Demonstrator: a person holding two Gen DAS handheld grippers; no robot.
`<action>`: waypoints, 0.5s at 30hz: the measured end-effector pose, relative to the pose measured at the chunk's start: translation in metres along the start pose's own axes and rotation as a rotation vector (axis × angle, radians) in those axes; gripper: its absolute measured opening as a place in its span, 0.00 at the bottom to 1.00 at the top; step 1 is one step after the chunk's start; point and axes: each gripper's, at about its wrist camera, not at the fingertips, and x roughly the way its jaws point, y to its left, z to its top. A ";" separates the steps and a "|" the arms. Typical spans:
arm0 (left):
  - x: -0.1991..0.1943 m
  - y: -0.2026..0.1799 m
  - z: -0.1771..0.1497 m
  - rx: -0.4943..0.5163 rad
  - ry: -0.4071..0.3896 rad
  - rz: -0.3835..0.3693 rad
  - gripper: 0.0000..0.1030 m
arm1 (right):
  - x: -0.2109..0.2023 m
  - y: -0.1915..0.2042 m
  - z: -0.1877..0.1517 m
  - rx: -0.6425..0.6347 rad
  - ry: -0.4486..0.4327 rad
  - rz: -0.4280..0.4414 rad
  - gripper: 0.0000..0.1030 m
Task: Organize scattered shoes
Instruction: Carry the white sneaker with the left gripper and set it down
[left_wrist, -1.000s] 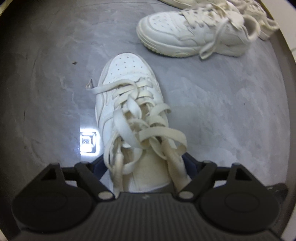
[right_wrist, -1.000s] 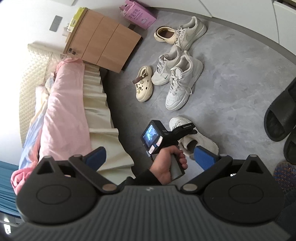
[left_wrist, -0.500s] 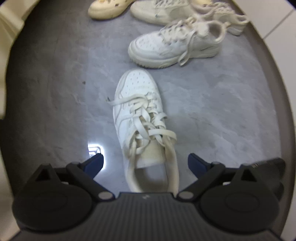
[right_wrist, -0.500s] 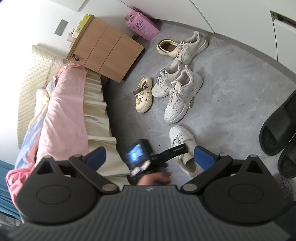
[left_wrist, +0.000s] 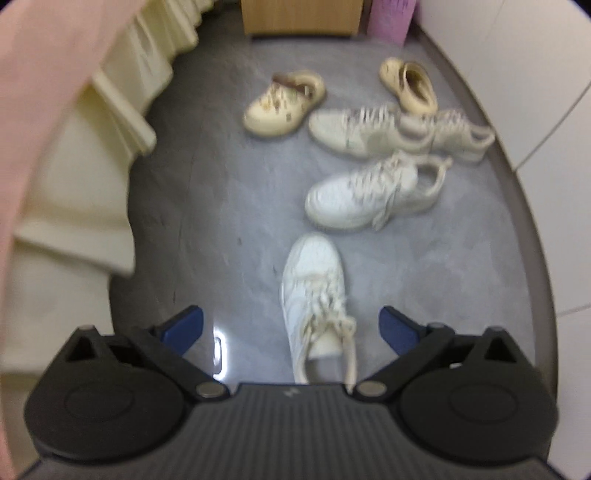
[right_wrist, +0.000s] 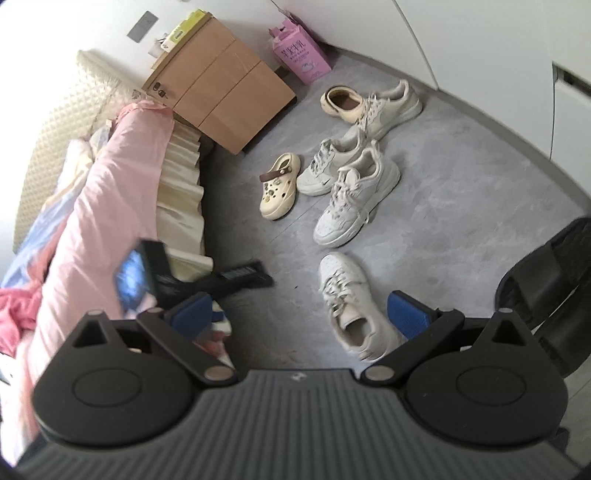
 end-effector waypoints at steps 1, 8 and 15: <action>-0.009 -0.002 0.003 0.013 -0.018 -0.001 0.99 | -0.001 0.002 0.000 -0.020 -0.010 -0.008 1.00; -0.051 -0.014 -0.004 0.088 -0.042 -0.037 1.00 | 0.010 0.015 -0.014 -0.116 0.045 -0.034 1.00; -0.061 -0.020 -0.013 0.140 0.006 -0.090 1.00 | 0.026 0.029 -0.030 -0.212 0.127 -0.055 1.00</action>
